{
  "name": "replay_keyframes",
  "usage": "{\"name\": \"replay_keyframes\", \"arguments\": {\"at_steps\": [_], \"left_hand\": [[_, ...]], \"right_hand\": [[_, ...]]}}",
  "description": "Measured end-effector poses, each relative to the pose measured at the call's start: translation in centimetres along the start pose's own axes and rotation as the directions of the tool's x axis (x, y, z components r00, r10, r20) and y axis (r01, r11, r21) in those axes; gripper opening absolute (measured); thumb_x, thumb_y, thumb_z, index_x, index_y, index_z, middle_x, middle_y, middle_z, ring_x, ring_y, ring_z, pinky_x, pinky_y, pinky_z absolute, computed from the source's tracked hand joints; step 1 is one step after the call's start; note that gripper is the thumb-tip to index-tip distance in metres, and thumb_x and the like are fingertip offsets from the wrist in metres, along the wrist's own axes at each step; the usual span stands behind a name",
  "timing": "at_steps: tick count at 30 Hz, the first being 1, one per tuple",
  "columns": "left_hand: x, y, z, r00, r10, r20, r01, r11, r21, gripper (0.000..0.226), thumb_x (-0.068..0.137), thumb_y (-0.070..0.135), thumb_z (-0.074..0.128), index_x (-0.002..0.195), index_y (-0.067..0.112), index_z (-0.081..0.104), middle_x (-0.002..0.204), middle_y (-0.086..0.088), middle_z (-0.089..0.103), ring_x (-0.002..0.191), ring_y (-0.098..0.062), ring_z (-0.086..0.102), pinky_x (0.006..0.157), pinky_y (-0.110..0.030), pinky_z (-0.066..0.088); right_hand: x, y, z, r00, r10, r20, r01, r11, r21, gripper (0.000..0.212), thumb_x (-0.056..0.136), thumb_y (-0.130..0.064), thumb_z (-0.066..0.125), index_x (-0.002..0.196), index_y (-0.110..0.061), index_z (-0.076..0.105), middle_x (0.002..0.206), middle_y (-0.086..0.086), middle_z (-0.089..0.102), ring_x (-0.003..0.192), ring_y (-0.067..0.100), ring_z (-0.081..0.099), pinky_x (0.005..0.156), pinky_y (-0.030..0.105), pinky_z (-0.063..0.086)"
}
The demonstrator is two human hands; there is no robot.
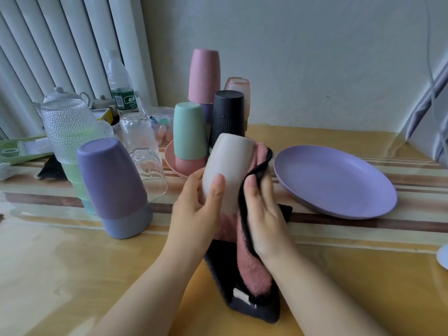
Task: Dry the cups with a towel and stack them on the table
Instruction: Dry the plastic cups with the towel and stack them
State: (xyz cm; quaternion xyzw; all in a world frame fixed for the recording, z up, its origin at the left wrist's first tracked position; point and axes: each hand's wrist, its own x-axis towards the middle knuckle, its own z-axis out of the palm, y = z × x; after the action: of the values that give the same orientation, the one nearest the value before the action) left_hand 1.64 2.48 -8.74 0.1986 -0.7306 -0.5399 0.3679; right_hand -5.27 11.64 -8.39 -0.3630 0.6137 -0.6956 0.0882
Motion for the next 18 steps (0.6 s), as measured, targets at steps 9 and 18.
{"name": "replay_keyframes", "arguments": {"at_steps": [9,18], "left_hand": [[0.3,0.3,-0.5,0.959,-0.097,0.265,0.134,0.983,-0.126,0.040,0.080,0.055,0.059,0.112,0.030,0.060,0.106,0.009,0.071,0.097,0.000,0.065,0.080,-0.017,0.053],[-0.1,1.1,-0.8,0.778,-0.258,0.573,0.547,0.726,-0.416,0.043,0.076,0.052,0.051,0.104,0.025,0.071,0.111,-0.001,0.073,0.101,-0.012,0.069,0.088,-0.028,0.055]], "right_hand": [[0.2,-0.1,0.2,0.999,-0.041,-0.025,0.040,0.999,-0.024,0.043,0.097,-0.037,0.030,0.135,-0.045,0.012,0.142,-0.033,0.018,0.132,-0.021,0.017,0.105,0.001,0.017],[0.4,-1.3,-2.2,0.973,0.228,-0.018,-0.206,0.908,0.364,0.033,0.084,-0.054,0.050,0.095,-0.034,0.073,0.103,-0.016,0.071,0.101,-0.001,0.063,0.094,0.029,0.044]]}}
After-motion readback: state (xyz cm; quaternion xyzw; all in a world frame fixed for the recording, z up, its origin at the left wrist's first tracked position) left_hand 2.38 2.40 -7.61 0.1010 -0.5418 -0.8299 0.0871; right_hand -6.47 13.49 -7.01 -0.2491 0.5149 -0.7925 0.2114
